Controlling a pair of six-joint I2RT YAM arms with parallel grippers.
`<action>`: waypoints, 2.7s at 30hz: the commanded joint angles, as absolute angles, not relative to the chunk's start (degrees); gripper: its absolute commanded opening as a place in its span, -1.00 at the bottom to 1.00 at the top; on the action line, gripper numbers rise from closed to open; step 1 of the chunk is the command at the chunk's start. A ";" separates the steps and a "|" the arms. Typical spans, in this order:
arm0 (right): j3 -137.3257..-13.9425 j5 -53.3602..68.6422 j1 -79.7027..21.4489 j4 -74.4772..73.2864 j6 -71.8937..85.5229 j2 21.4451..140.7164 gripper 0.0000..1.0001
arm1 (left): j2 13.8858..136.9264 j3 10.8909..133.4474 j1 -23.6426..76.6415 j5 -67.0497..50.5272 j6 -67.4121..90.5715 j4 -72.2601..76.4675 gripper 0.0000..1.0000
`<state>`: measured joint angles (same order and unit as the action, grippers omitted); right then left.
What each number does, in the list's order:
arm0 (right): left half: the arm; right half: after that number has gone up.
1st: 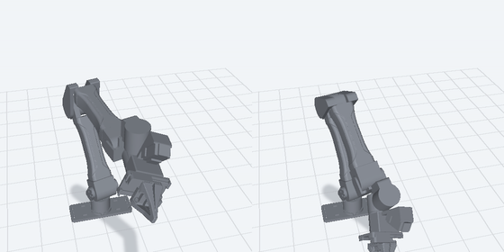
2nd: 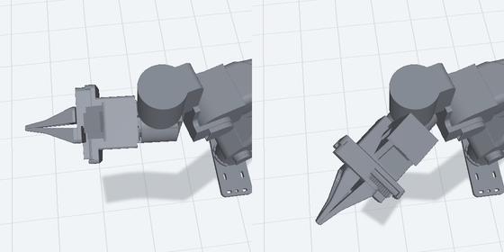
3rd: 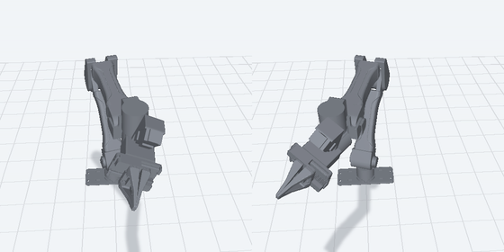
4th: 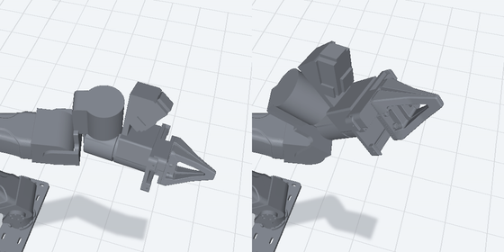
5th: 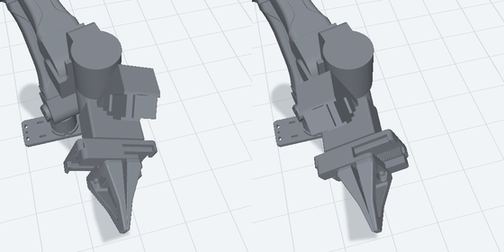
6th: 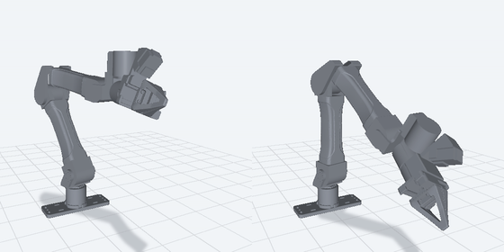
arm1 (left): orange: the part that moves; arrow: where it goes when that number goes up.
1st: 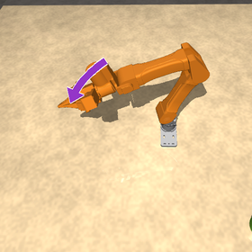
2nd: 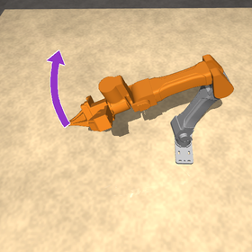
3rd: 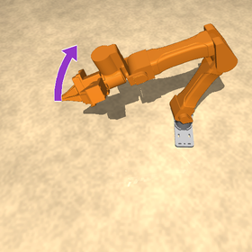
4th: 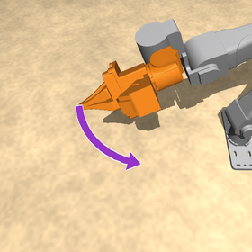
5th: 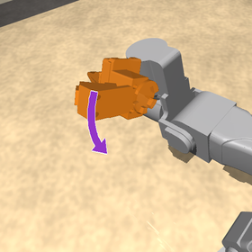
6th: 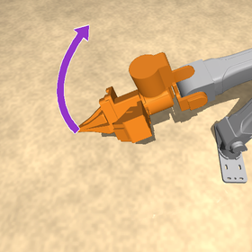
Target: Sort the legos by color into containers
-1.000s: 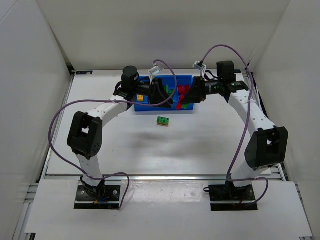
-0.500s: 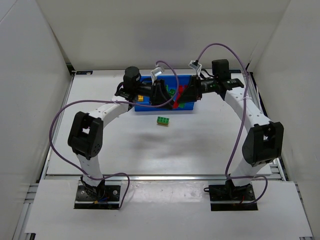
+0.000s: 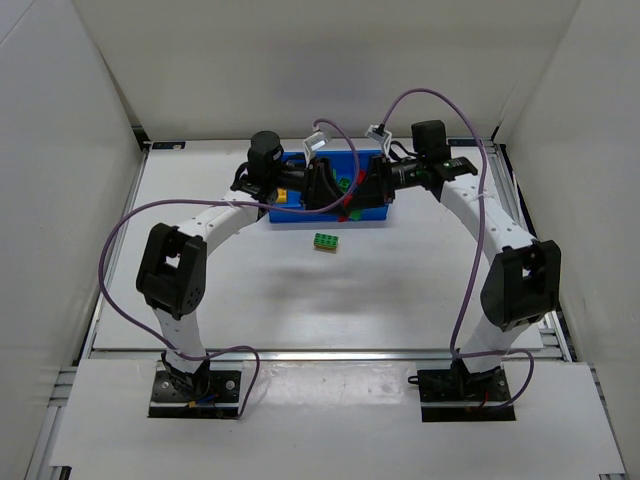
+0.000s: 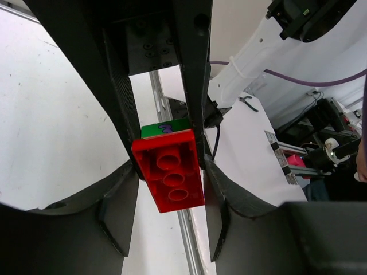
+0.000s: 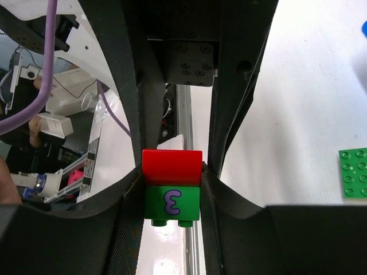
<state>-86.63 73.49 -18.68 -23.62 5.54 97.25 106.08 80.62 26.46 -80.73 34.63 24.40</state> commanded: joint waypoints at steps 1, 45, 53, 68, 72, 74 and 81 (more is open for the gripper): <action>-89.65 73.74 -18.90 -22.77 4.66 98.17 -0.95 | 104.94 82.09 26.98 -81.12 34.45 25.40 -0.11; -88.24 65.74 -20.13 -32.25 -4.47 92.73 0.40 | 92.03 68.47 26.98 -74.01 20.41 14.26 -0.73; -81.83 50.90 -14.34 -39.81 -13.00 85.44 0.42 | 83.51 68.30 25.85 -58.90 -10.10 -25.30 0.05; -66.29 43.89 -13.44 -80.49 -96.59 61.64 0.36 | 71.89 62.92 18.64 -56.84 -14.50 -35.76 0.58; -58.29 40.52 -14.15 -84.02 -121.02 54.78 0.32 | 74.00 65.30 15.83 -63.34 -12.75 -37.26 0.72; -55.29 39.82 -14.32 -87.27 -131.61 53.62 0.27 | 74.35 66.00 15.03 -64.42 -11.87 -37.35 0.74; -49.30 36.65 -23.01 -83.32 -148.81 53.61 0.24 | 77.52 68.55 12.92 -65.12 -10.11 -37.35 0.75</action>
